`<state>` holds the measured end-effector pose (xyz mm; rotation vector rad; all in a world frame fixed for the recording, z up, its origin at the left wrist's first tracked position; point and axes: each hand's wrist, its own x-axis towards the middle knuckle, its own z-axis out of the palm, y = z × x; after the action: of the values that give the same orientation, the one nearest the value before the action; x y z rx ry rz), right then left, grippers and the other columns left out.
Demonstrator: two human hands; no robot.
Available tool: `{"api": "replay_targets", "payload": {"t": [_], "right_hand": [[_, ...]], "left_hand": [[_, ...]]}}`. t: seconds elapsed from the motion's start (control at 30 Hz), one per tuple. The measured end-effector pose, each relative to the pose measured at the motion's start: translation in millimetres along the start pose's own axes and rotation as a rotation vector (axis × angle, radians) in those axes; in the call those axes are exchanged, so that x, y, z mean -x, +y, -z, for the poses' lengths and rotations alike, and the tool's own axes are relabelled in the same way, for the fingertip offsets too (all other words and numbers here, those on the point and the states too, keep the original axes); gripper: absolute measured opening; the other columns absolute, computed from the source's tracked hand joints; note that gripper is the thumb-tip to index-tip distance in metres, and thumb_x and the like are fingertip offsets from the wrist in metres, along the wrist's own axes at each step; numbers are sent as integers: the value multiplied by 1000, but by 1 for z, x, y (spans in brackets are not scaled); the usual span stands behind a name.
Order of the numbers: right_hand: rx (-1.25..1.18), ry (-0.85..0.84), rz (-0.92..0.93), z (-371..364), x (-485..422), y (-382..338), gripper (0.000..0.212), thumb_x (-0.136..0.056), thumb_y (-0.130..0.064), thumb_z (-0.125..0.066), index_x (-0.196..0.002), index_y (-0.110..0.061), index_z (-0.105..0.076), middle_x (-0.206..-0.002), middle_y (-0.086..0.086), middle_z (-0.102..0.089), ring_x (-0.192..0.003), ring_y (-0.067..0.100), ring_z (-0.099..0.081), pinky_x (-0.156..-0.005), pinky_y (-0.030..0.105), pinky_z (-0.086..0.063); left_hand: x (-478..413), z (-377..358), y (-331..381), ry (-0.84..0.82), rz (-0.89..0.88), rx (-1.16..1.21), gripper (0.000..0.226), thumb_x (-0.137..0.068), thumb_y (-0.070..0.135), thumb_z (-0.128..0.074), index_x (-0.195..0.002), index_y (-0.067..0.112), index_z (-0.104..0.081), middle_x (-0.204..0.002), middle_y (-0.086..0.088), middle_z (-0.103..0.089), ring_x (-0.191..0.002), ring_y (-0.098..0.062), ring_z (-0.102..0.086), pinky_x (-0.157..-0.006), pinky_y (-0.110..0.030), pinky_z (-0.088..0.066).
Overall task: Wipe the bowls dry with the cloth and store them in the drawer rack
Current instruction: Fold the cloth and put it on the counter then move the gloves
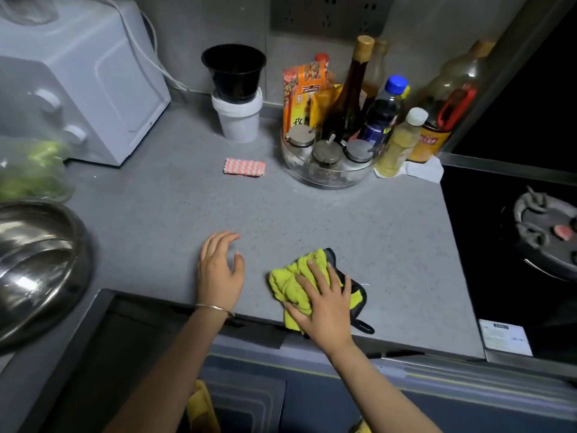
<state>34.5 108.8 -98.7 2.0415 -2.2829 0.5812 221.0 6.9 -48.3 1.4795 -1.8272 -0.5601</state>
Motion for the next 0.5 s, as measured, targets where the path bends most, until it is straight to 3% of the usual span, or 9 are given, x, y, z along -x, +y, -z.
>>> {"api": "replay_targets", "payload": {"t": [0.13, 0.27, 0.4, 0.5], "right_hand": [[35, 87, -135, 26, 18, 79, 52, -78, -62, -52, -113, -26, -67, -136, 2, -54, -124, 36, -46, -97, 54, -37], [77, 148, -451, 47, 18, 138, 58, -77, -60, -47, -111, -18, -67, -135, 8, -54, -119, 38, -49, -87, 49, -39], [53, 195, -707, 37, -10, 119, 54, -75, -52, -54, -115, -18, -66, -139, 7, -51, -120, 41, -46, -89, 52, -35], [33, 154, -626, 22, -34, 72, 57, -76, -60, -46, -115, -24, -67, -137, 6, -53, -119, 43, -47, -90, 59, -37]], "left_hand": [[-1, -19, 14, -43, -16, 10, 31, -82, 0, -56, -112, 7, -62, -120, -11, -60, -118, -29, -50, -105, -29, -33], [0, -33, 28, -76, -57, 28, 34, -79, 5, -51, -111, 7, -62, -118, -10, -60, -116, -27, -50, -104, -30, -34], [3, -41, 29, -88, -73, 24, 33, -80, -3, -57, -112, 6, -62, -119, -10, -60, -116, -29, -51, -104, -37, -38], [7, -45, 28, -101, -64, 14, 33, -82, -5, -58, -113, 7, -62, -122, -10, -59, -118, -27, -50, -105, -36, -37]]}}
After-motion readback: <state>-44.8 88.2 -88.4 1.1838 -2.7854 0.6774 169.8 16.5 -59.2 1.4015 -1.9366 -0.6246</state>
